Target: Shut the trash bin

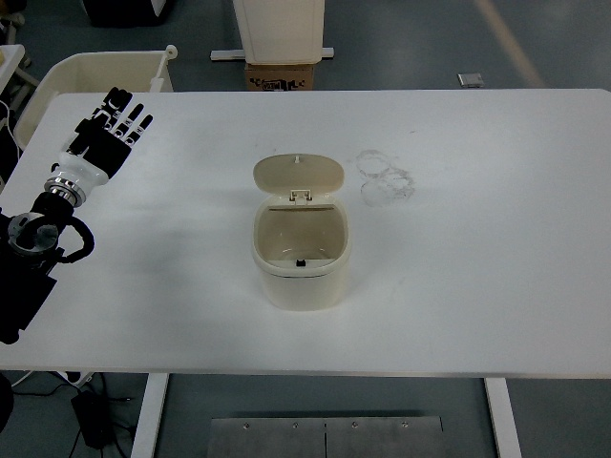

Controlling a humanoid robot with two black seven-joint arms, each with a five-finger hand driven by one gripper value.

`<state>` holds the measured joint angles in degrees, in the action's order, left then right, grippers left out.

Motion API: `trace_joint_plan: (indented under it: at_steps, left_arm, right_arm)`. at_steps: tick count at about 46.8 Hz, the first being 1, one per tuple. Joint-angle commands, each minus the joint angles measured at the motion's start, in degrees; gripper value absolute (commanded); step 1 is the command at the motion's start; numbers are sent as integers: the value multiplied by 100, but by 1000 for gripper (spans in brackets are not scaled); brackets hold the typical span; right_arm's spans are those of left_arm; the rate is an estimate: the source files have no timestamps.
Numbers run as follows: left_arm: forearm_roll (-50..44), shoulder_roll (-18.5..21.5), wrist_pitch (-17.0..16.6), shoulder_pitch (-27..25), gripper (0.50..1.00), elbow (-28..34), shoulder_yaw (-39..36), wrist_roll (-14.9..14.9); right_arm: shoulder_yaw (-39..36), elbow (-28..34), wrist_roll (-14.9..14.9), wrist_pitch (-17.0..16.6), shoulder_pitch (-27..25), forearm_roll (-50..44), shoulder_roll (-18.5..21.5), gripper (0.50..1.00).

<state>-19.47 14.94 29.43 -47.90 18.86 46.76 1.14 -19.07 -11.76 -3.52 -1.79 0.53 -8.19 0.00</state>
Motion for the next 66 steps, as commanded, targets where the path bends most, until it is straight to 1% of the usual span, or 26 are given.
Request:
trace_joint_plan:
  at_steps: [1, 5, 11, 19, 24, 33, 37, 42, 46, 53, 61, 66]
  left_arm:
    - [5, 0, 10, 9, 1000, 4, 0, 0]
    - [22, 0, 27, 9, 1000, 4, -9, 9]
    - [22, 0, -43, -9, 1000, 13, 0, 0]
    - [22, 61, -52, -141, 1000, 30, -9, -44]
    - [22, 342, -157, -132, 1000, 363, -35, -70]
    - [58, 975, -552, -106, 1000, 1356, -70, -70]
    - [75, 1195, -702, -141, 1000, 1673, -105, -79]
    - [154, 1459, -816, -404, 1000, 1893, -325, -97]
    - [172, 1608, -843, -641, 1000, 2086, -632, -97]
    - [181, 1986, -843, -1046, 1000, 2517, -1142, -105]
    - [242, 2399, -843, -1520, 1000, 3097, -1906, -141]
    - [286, 2593, -834, -1898, 1000, 3308, -2460, -141]
  right_arm:
    - [0, -2, 0, 4, 0, 2, 0, 993]
    - [0, -2, 0, 4, 0, 2, 0, 993]
    - [0, -2, 0, 4, 0, 2, 0, 993]
    - [0, -2, 0, 4, 0, -7, 0, 993]
    - [0, -2, 0, 4, 0, -7, 0, 993]
    - [0, -2, 0, 4, 0, 2, 0, 993]
    - [0, -2, 0, 4, 0, 2, 0, 993]
    - [0, -2, 0, -5, 0, 2, 0, 993]
    - [0, -2, 0, -5, 0, 2, 0, 993]
    - [0, -2, 0, 4, 0, 2, 0, 993]
    - [0, -2, 0, -5, 0, -7, 0, 993]
    - [0, -2, 0, 4, 0, 2, 0, 993]
